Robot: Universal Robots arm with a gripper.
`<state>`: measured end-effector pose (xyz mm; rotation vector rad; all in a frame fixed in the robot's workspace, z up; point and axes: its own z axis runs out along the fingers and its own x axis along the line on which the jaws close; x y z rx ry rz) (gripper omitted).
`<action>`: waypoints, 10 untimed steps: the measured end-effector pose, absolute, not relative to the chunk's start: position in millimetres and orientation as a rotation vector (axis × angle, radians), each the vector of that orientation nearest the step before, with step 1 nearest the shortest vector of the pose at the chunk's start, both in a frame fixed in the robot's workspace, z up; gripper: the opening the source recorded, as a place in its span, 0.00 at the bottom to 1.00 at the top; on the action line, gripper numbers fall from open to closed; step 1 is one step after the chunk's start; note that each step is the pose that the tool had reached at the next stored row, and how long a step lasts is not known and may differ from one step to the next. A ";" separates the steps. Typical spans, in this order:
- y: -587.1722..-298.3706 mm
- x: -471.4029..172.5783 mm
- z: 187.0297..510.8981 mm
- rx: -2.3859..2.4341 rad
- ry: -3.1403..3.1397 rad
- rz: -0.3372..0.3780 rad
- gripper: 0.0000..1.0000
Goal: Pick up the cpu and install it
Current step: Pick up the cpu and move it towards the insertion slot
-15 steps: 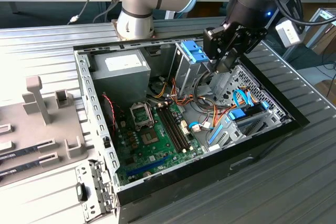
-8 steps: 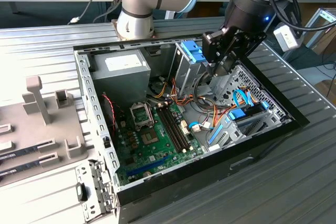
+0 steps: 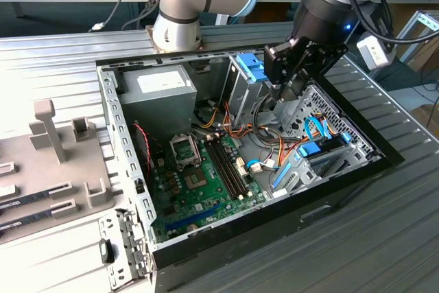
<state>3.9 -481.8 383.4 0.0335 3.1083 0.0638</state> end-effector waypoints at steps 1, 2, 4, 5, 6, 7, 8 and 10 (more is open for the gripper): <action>-481.9 3.8 383.1 0.033 3.108 0.064 0.47; -482.0 3.8 382.8 0.033 3.108 0.064 0.47; -482.2 3.7 382.4 0.033 3.108 0.064 0.47; -482.4 3.7 382.1 0.033 3.108 0.064 0.47; -482.5 3.7 382.0 0.034 3.108 0.064 0.47; -482.7 3.7 381.5 0.034 3.108 0.064 0.47; -482.9 3.7 381.1 0.033 3.108 0.064 0.47; -483.2 3.6 380.6 0.034 3.108 0.064 0.47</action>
